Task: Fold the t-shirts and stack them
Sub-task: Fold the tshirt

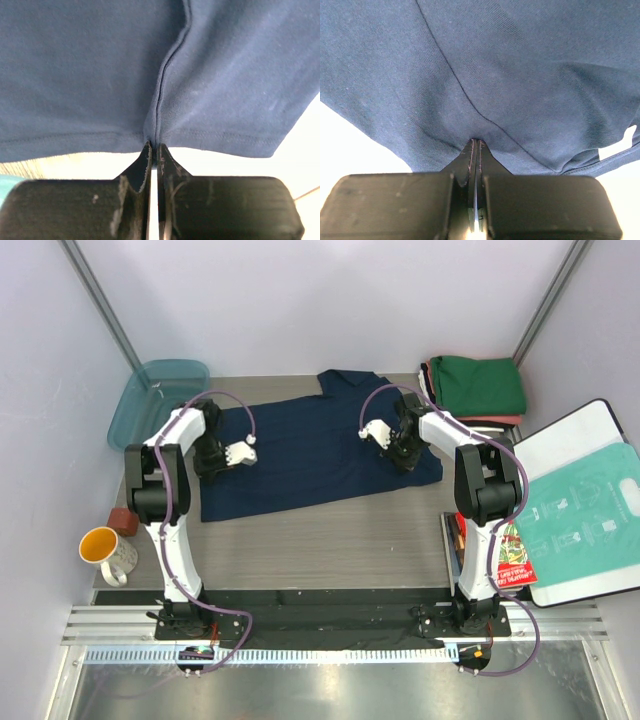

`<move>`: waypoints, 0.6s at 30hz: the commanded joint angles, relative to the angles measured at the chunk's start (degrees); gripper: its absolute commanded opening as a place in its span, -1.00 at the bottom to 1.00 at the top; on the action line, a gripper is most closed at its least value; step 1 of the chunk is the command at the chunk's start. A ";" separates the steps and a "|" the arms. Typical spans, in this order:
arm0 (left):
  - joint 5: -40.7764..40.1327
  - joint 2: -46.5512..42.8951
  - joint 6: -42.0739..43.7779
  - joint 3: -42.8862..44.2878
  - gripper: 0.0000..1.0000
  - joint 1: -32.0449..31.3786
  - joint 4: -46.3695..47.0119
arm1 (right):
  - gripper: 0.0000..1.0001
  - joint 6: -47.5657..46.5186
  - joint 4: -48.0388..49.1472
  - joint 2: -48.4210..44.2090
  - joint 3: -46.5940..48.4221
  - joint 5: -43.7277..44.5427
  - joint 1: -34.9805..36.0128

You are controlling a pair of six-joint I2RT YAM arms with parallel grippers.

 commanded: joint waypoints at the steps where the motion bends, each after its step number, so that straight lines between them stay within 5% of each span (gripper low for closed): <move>1: -1.88 -4.10 0.66 -0.24 -1.00 0.36 -2.91 | -0.97 -0.22 0.56 0.33 1.07 -0.46 0.61; 13: -5.75 -4.01 0.31 -1.30 -0.99 2.91 -0.80 | -0.98 -0.66 0.65 -0.02 0.46 -0.72 0.61; 16: -6.36 -4.10 -0.30 -2.09 -0.58 2.91 0.95 | -0.98 -0.57 0.65 -0.11 0.28 -0.81 0.52; 18: -6.62 -4.27 -0.40 -2.35 -0.15 2.91 2.10 | -0.98 -0.48 0.74 -0.20 0.02 -0.90 0.61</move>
